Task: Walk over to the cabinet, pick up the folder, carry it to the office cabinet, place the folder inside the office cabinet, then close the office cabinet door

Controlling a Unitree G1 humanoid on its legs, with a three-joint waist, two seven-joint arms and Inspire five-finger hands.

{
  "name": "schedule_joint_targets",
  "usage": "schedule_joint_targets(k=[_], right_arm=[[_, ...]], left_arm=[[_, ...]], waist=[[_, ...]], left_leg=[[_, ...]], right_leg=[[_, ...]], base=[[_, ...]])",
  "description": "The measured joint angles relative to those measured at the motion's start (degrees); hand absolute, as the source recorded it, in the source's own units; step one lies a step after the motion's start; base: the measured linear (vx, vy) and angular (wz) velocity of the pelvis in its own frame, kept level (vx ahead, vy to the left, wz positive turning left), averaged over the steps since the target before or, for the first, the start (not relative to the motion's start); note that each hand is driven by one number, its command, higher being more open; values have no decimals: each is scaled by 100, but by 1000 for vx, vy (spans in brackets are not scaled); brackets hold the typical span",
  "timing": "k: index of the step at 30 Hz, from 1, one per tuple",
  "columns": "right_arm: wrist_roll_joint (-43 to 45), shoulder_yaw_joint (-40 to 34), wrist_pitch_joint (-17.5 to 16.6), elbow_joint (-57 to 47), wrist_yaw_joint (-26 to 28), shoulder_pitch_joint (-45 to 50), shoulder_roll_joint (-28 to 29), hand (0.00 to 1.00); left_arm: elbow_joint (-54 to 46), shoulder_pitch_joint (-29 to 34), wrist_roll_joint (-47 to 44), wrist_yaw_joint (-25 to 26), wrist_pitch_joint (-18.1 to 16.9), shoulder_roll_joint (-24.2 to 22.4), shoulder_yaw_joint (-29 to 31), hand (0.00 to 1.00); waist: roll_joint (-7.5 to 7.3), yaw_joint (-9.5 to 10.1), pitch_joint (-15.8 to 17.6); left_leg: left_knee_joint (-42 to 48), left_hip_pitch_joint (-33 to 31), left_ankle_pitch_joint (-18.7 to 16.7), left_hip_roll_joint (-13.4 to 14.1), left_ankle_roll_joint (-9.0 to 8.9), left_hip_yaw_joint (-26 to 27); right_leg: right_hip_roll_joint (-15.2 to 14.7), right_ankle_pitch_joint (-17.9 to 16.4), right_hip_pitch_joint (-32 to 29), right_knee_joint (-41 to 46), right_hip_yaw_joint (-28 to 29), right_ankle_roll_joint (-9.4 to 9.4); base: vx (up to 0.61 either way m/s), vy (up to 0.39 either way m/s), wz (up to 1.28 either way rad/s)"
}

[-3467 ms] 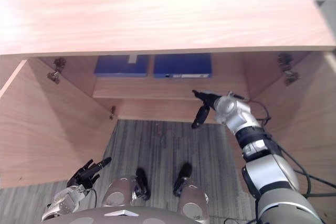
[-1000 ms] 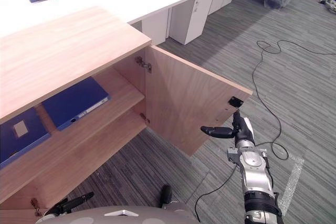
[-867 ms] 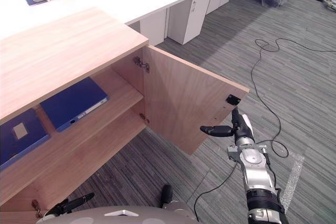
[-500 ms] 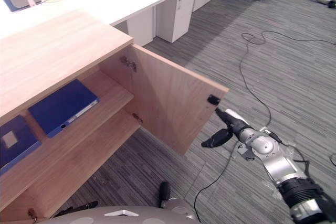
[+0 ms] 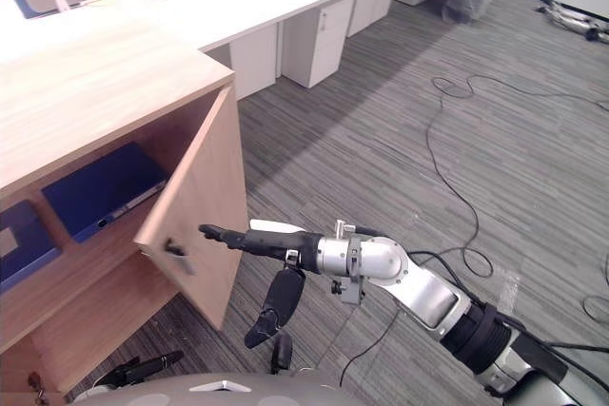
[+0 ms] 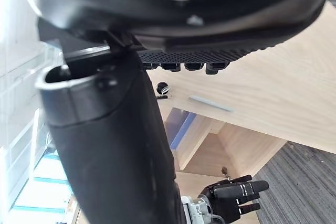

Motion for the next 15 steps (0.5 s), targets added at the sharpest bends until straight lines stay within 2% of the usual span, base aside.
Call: schedule_joint_targets(k=[5, 9, 11, 15], right_arm=[[-50, 261, 1, 117, -96, -60, 420, 100], [-105, 500, -5, 809, -288, 45, 1265, 100], [-732, 505, -32, 1497, -464, 290, 1784, 100], [-1457, 541, 25, 2736, -502, 734, 2140, 100]], left_arm=[[84, 33, -1, 164, 8, -26, 216, 100], [114, 13, -1, 215, 10, -51, 250, 100], [101, -40, -4, 335, -2, -170, 250, 100], [47, -18, -12, 364, 14, -349, 88, 100]], waist=[[-52, 84, -34], [-54, 138, -36], [20, 239, 8], [95, 274, 58]], left_leg=[[3, -5, 0, -29, -5, -69], [11, -6, -8, -124, 26, -264], [27, 0, -19, -143, 52, -409], [28, 15, -15, -248, 117, -722]], right_leg=[[-64, 73, 33, 1, -57, -104], [-178, 80, 127, 0, -184, -97], [-270, 78, 218, -2, -307, -88], [-450, 22, 410, 35, -599, -25]], base=[[56, 205, 8], [28, 216, 22], [20, 243, 34], [19, 213, 47]])
